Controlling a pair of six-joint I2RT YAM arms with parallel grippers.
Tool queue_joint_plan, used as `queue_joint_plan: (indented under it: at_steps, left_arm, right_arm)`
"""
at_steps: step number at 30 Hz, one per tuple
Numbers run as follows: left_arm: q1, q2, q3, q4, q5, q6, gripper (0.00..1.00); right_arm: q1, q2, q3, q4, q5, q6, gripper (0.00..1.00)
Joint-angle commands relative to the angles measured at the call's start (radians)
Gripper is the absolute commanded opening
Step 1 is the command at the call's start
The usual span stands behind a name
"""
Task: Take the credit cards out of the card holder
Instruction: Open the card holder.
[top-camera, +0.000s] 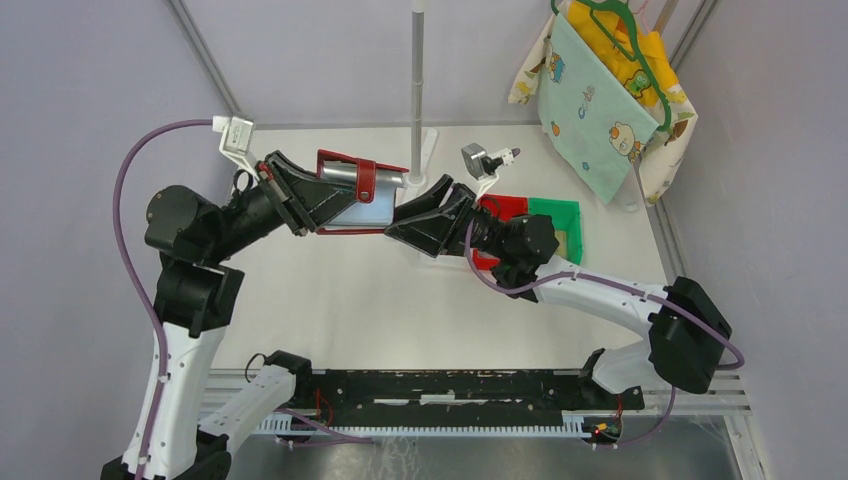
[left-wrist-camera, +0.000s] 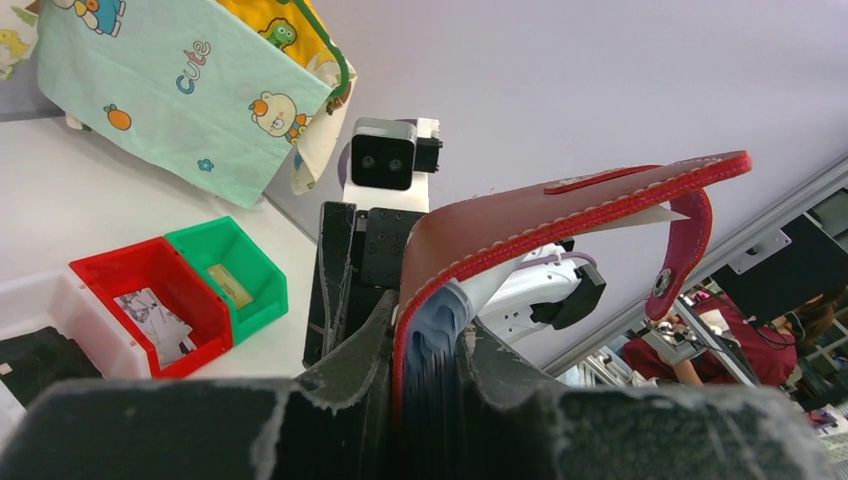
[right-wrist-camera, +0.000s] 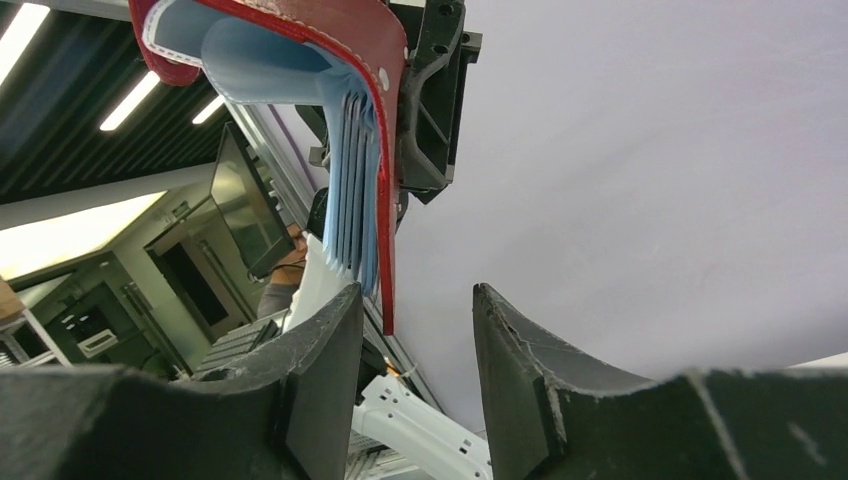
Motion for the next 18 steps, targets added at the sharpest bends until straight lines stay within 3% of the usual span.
queue_joint_plan:
  at_steps: [1, 11, 18]
  left_arm:
    - [-0.003, -0.021, -0.004, 0.051, 0.040, 0.005, 0.02]
    - [-0.003, -0.037, -0.024, 0.049, 0.104, 0.046, 0.02]
    - [-0.004, -0.040, -0.052, 0.073, 0.154, 0.007, 0.02]
  right_arm:
    - [0.000, 0.017, 0.069, 0.074, 0.033, 0.061, 0.50]
    - [0.000, 0.070, 0.105, 0.129, 0.096, 0.189, 0.43]
    - [0.013, 0.088, 0.149, 0.177, 0.110, 0.212, 0.45]
